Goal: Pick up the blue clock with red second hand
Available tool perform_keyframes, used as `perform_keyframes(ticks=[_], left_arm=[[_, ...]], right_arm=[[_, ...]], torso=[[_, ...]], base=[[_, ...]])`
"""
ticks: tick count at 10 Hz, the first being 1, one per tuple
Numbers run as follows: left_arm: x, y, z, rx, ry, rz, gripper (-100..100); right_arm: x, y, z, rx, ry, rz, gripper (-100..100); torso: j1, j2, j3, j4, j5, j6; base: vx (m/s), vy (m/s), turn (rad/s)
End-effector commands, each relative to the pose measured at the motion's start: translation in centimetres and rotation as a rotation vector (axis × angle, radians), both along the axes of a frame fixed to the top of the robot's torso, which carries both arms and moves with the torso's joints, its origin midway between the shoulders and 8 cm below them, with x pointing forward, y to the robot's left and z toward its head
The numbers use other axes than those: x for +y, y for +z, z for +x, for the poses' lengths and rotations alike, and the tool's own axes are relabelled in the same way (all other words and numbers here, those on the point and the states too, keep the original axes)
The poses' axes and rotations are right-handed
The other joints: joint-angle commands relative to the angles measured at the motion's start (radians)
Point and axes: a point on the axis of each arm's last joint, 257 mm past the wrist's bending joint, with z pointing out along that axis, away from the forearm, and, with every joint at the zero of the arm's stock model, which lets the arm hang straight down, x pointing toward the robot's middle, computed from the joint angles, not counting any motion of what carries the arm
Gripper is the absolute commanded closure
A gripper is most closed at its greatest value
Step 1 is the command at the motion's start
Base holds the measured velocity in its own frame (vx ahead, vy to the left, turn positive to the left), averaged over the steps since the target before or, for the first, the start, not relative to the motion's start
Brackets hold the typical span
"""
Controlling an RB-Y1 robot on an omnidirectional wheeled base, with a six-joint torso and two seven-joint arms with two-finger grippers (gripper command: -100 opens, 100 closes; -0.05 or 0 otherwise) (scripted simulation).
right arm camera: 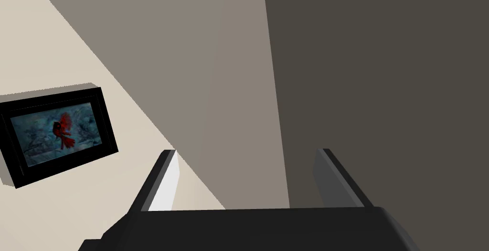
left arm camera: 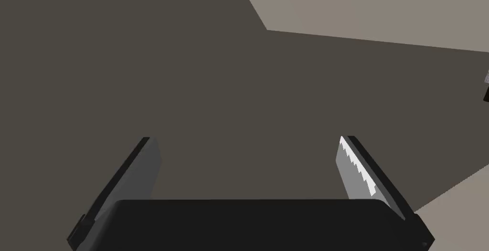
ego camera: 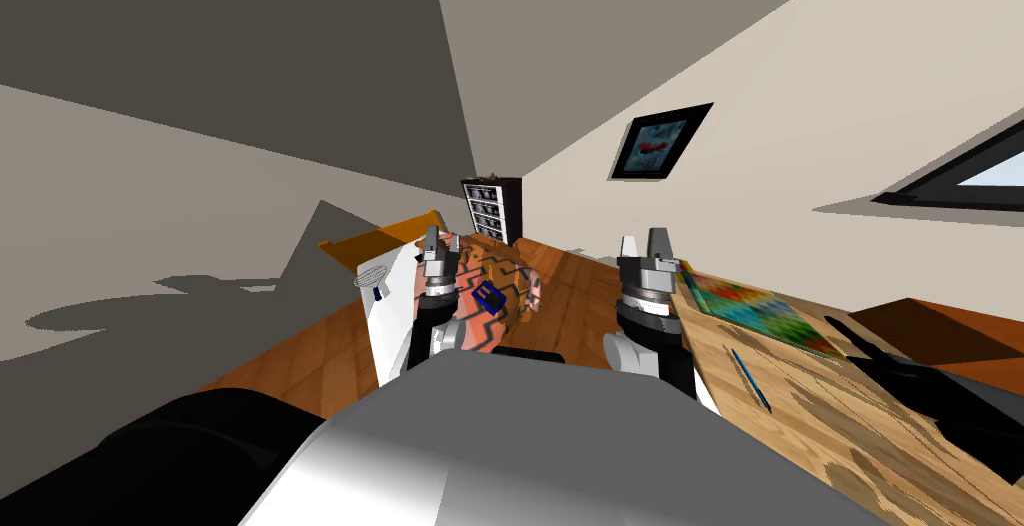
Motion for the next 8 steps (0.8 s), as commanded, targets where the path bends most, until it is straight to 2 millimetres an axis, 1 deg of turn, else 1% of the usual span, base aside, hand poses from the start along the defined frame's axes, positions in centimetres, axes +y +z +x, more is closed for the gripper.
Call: perform_keyframes(ticks=[1, 2, 4, 6, 7, 8], left_arm=[[-0.1, -1.7, 0.8, 0.053, -0.011, 0.02, -100], [-0.2, -2.8, 1.4, 0.086, -0.016, 0.031, -100], [-0.1, -5.8, 2.6, 0.174, -0.026, 0.052, -100], [0.2, -9.7, 3.7, 0.283, -0.033, 0.073, -100], [0.4, -12.1, 4.3, 0.347, -0.035, 0.083, -100], [0.4, -12.1, 4.3, 0.347, -0.035, 0.083, -100]], right_arm=[[0.0, 0.0, 0.0, 0.0, 0.0, 0.0, 0], [0.0, 0.0, 0.0, 0.0, 0.0, 0.0, 0], [0.0, 0.0, 0.0, 0.0, 0.0, 0.0, 0], [0.0, 0.0, 0.0, 0.0, 0.0, 0.0, 0], [0.0, 0.0, 0.0, 0.0, 0.0, 0.0, 0], [0.0, 0.0, 0.0, 0.0, 0.0, 0.0, 0]], torso=[[0.0, 0.0, 0.0, 0.0, 0.0, 0.0], [0.001, -0.001, 0.0, 0.0, 0.0, 0.0], [0.002, -0.002, -0.001, 0.0, 0.001, 0.0], [0.002, -0.002, -0.001, -0.001, 0.001, 0.0], [0.003, -0.003, -0.002, -0.001, 0.001, 0.0], [0.003, -0.003, -0.002, -0.001, 0.001, 0.0]], base=[[0.012, 0.011, -0.04], [0.028, 0.028, -0.052], [0.029, 0.033, -0.051], [0.044, 0.035, -0.064], [0.045, 0.038, -0.079], [0.03, 0.026, -0.024]])
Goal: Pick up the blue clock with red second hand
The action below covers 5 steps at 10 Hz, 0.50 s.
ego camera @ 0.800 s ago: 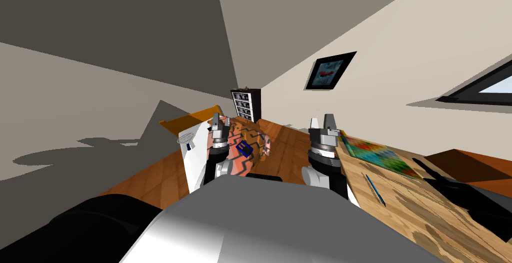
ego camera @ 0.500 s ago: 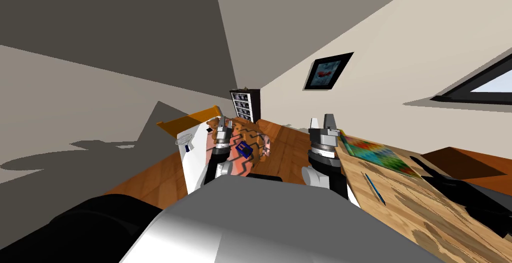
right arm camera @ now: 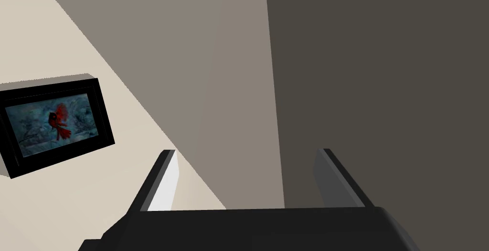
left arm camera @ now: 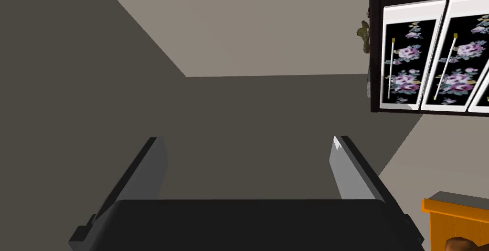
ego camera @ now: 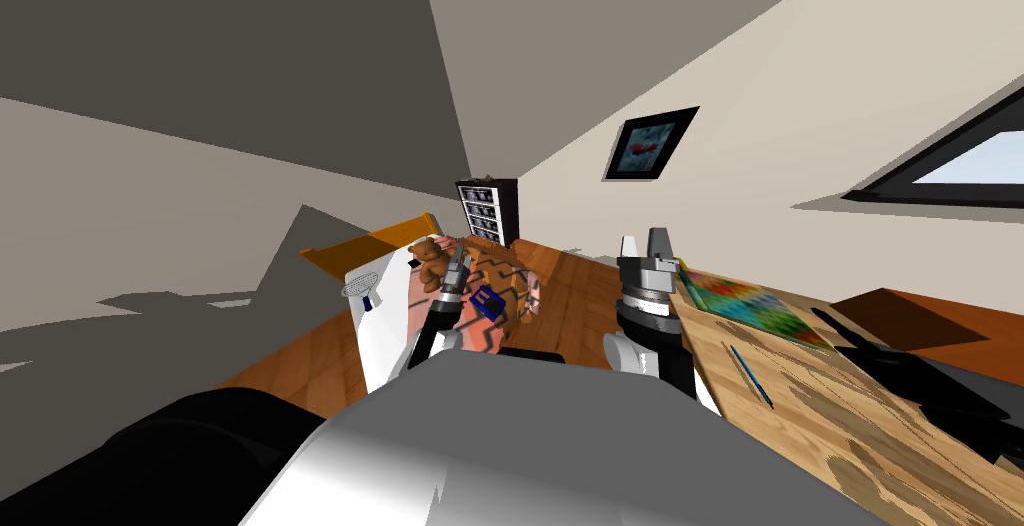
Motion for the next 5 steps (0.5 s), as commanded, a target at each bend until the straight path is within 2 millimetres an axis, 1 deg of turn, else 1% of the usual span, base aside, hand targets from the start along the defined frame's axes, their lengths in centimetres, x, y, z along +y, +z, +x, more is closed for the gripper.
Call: perform_keyframes(ticks=[1, 2, 3, 5], left_arm=[[0.6, -3.0, 0.6, 0.077, -0.001, 0.014, -100], [0.9, -5.1, 0.9, 0.135, -0.002, 0.025, -100], [1.0, -5.7, 0.9, 0.147, -0.001, 0.025, -100], [1.7, -10.7, 1.1, 0.281, -0.001, 0.047, -100]], right_arm=[[0.0, 0.0, 0.0, 0.0, 0.0, 0.0, 0], [0.0, 0.0, 0.0, 0.0, 0.0, 0.0, 0], [0.0, 0.0, 0.0, 0.0, 0.0, 0.0, 0], [0.0, 0.0, 0.0, 0.0, 0.0, 0.0, 0]], torso=[[0.0, 0.0, 0.0, 0.0, 0.0, 0.0], [0.0, 0.0, 0.0, 0.0, 0.0, 0.0], [0.0, -0.001, 0.0, 0.0, 0.0, 0.0], [0.0, -0.001, 0.0, 0.0, 0.0, 0.0]], base=[[0.028, 0.025, -0.047], [0.047, 0.031, -0.088], [0.043, 0.026, -0.032], [0.057, 0.035, -0.074]])
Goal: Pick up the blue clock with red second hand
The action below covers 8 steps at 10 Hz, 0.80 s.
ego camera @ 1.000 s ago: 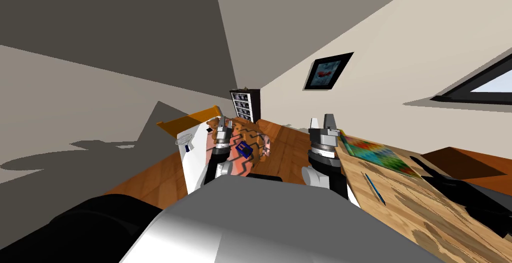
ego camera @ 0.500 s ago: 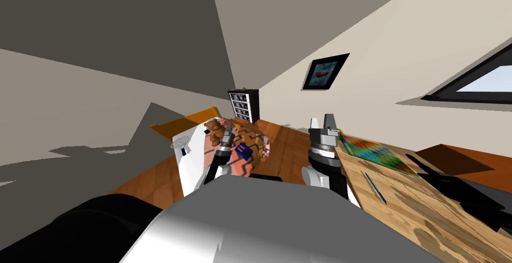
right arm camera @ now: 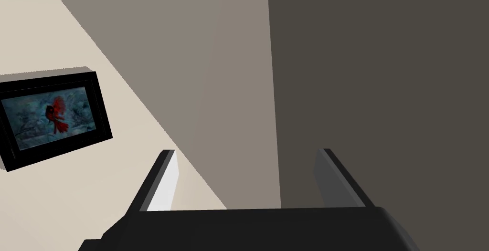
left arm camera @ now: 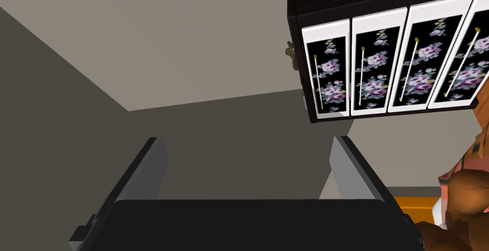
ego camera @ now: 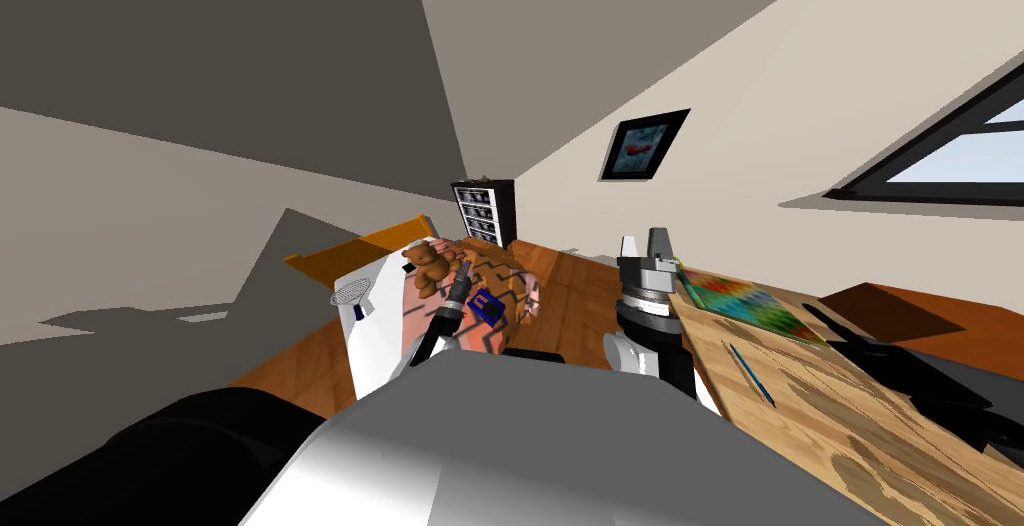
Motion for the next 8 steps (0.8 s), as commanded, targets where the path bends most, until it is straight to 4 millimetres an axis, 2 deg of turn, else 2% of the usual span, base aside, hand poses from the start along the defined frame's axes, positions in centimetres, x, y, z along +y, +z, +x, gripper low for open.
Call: perform_keyframes(ticks=[1, 2, 3, 5, 6, 7, 8], left_arm=[[0.4, -1.7, -0.1, 0.056, 0.003, 0.009, -100], [0.9, -4.7, -0.3, 0.133, 0.005, 0.02, -100], [1.0, -4.8, -0.3, 0.133, 0.005, 0.02, -100], [1.9, -10.0, -1.1, 0.273, 0.006, 0.041, -100], [2.1, -10.9, -1.3, 0.291, 0.01, 0.042, -100], [2.5, -13.2, -1.9, 0.356, 0.009, 0.052, -100], [2.7, -14.0, -2.1, 0.372, 0.013, 0.053, -100]], right_arm=[[0.0, 0.0, 0.0, 0.0, 0.0, 0.0, 0], [0.0, 0.0, 0.0, 0.0, 0.0, 0.0, 0], [0.0, 0.0, 0.0, 0.0, 0.0, 0.0, 0], [0.0, 0.0, 0.0, 0.0, 0.0, 0.0, 0], [0.0, 0.0, 0.0, 0.0, 0.0, 0.0, 0], [0.0, 0.0, 0.0, 0.0, 0.0, 0.0, 0], [0.0, 0.0, 0.0, 0.0, 0.0, 0.0, 0]], torso=[[0.0, 0.0, 0.0, 0.0, 0.0, 0.0], [-0.001, 0.001, 0.0, 0.0, 0.0, 0.0], [-0.001, 0.001, 0.001, 0.0, 0.0, 0.0], [-0.002, 0.001, 0.001, 0.0, 0.0, 0.0], [-0.001, 0.0, 0.0, 0.0, 0.0, 0.0], [-0.002, 0.0, 0.0, 0.0, 0.0, 0.0], [-0.001, 0.0, 0.0, 0.0, 0.0, 0.0]], base=[[0.047, 0.039, -0.045], [0.045, 0.024, -0.065], [0.034, 0.019, -0.03], [0.057, 0.029, -0.086], [0.063, 0.029, -0.043], [0.061, 0.025, -0.064], [0.044, 0.021, -0.036]])
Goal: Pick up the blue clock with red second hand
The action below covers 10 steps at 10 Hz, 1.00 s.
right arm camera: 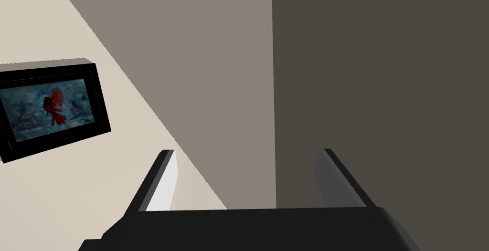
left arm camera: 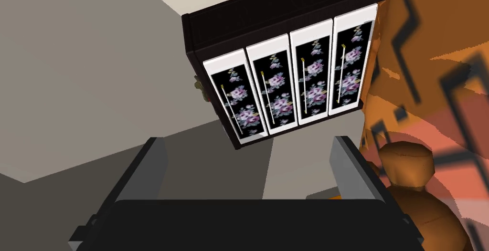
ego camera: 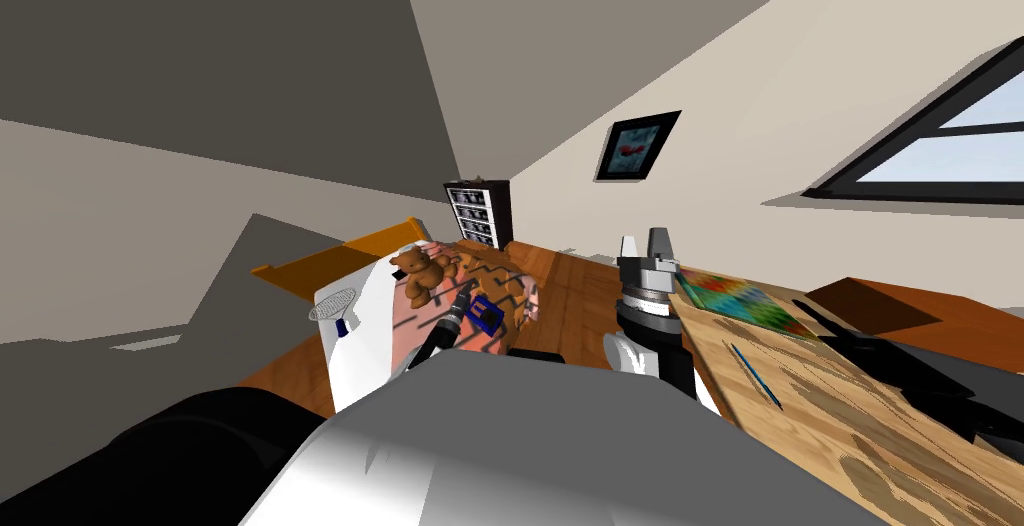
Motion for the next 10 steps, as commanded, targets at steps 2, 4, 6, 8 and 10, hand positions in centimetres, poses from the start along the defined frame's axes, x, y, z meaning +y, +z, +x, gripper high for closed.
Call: perform_keyframes(ticks=[2, 4, 6, 8, 10], left_arm=[[0.7, -3.9, -0.9, 0.097, 0.004, 0.013, -100], [1.4, -7.1, -2.2, 0.181, 0.008, 0.023, -100], [2.0, -9.9, -3.6, 0.261, 0.011, 0.033, -100], [3.1, -14.8, -6.5, 0.405, 0.014, 0.048, -100], [3.3, -15.3, -6.9, 0.417, 0.018, 0.05, -100]], right_arm=[[0.0, 0.0, 0.0, 0.0, 0.0, 0.0, 0], [0.0, 0.0, 0.0, 0.0, 0.0, 0.0, 0], [0.0, 0.0, 0.0, 0.0, 0.0, 0.0, 0], [0.0, 0.0, 0.0, 0.0, 0.0, 0.0, 0], [0.0, 0.0, 0.0, 0.0, 0.0, 0.0, 0]], torso=[[-0.001, 0.001, 0.001, 0.0, 0.0, 0.0], [0.001, -0.001, 0.0, 0.0, 0.0, 0.0], [0.0, -0.002, -0.001, 0.0, 0.0, 0.0], [0.001, -0.002, -0.001, 0.0, 0.0, 0.0], [0.0, -0.002, -0.001, 0.0, 0.0, 0.0]], base=[[0.03, 0.013, -0.038], [0.069, 0.026, -0.078], [0.073, 0.021, -0.053], [0.08, 0.034, -0.096], [0.053, 0.016, -0.014]])
